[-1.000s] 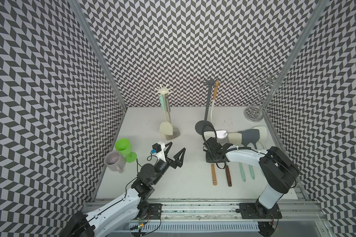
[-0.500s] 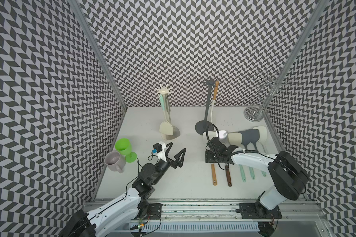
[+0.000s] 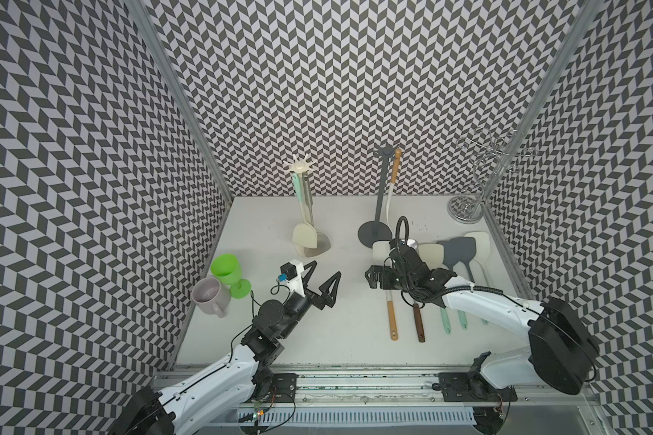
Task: Take the spatula off the kitchen utensil rack
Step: Place the spatula at the center of the board.
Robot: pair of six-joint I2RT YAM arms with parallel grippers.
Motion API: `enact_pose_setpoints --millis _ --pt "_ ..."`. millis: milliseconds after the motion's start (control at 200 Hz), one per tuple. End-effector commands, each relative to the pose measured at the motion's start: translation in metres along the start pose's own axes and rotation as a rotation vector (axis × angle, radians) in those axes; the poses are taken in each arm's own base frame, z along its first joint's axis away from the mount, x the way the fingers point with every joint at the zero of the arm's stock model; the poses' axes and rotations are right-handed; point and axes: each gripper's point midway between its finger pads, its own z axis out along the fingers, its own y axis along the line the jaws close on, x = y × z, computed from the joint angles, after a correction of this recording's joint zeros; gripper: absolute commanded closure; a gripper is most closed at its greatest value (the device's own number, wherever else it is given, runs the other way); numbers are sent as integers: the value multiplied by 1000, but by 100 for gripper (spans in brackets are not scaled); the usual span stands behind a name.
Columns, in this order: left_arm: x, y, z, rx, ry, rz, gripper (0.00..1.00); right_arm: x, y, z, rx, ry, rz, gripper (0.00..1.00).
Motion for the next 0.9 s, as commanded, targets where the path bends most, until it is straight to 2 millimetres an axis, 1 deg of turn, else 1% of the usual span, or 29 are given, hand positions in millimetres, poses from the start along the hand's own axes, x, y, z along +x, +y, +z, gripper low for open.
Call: enact_pose_setpoints --millis 0,270,411,641,791,846,891 --pt "-12 -3 4 1 -23 -9 1 -19 19 -6 -95 -69 -10 1" --pt "-9 1 5 -15 -14 -10 1 -36 28 -1 -152 -74 -4 0" --pt "-7 3 5 -25 -11 -6 1 -46 28 -1 -149 -93 3 0" --pt "-3 9 8 -41 3 -9 1 -67 26 -1 -158 -156 8 0" --pt "2 14 13 -50 30 -20 1 -83 26 -5 -146 -223 -23 0" --pt "5 18 16 -64 44 -17 1 -91 27 -9 -143 -262 -38 0" --pt "8 22 18 -78 59 -48 1 -98 29 -13 -145 -296 -47 0"
